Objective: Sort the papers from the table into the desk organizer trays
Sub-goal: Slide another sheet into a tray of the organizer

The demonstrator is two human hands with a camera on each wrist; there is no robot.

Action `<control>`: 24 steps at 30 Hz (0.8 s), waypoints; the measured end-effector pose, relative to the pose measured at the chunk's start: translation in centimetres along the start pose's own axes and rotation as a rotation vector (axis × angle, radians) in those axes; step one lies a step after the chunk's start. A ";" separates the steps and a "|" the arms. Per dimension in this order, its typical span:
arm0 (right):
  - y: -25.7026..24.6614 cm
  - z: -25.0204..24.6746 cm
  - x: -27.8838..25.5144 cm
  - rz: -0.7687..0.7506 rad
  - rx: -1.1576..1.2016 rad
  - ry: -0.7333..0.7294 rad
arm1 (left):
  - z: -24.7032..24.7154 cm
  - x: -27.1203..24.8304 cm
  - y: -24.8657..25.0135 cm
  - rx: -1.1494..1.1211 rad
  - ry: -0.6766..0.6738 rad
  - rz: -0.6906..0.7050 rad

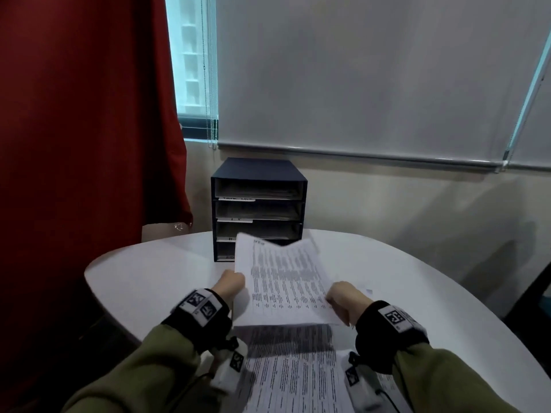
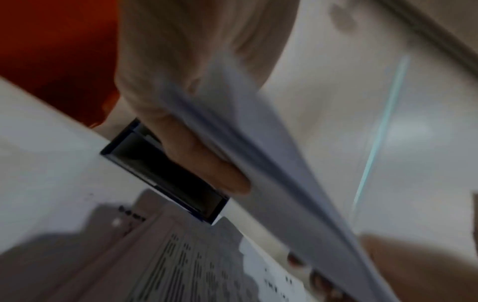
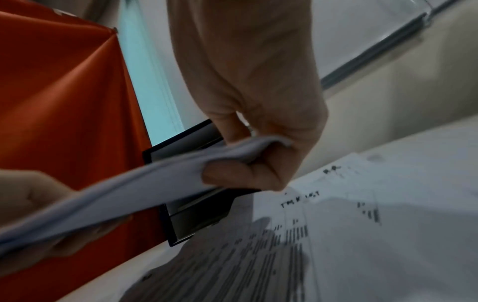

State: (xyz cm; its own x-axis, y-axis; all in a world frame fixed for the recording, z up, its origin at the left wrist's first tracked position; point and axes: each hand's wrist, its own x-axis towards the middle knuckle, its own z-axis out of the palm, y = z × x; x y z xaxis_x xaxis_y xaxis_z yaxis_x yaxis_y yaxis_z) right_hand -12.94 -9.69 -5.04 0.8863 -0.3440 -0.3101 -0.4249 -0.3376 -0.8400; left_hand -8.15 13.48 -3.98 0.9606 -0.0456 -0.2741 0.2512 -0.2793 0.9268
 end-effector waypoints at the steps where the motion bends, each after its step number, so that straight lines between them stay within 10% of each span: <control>1: 0.0 0.3 0.1 0.035 -0.008 -0.006 | -0.7 -0.4 0.0 -0.016 -0.018 -0.040; 24: -7.3 4.3 11.1 0.232 0.165 -0.248 | -3.7 11.3 0.4 -0.146 -0.048 -0.185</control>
State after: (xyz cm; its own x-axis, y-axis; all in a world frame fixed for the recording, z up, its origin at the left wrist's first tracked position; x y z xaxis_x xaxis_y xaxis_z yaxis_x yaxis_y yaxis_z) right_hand 0.77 -7.28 -4.20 0.7963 -0.1648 -0.5820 -0.6020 -0.1234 -0.7889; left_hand 3.27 16.36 -5.74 0.8909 -0.0535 -0.4510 0.4399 -0.1459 0.8861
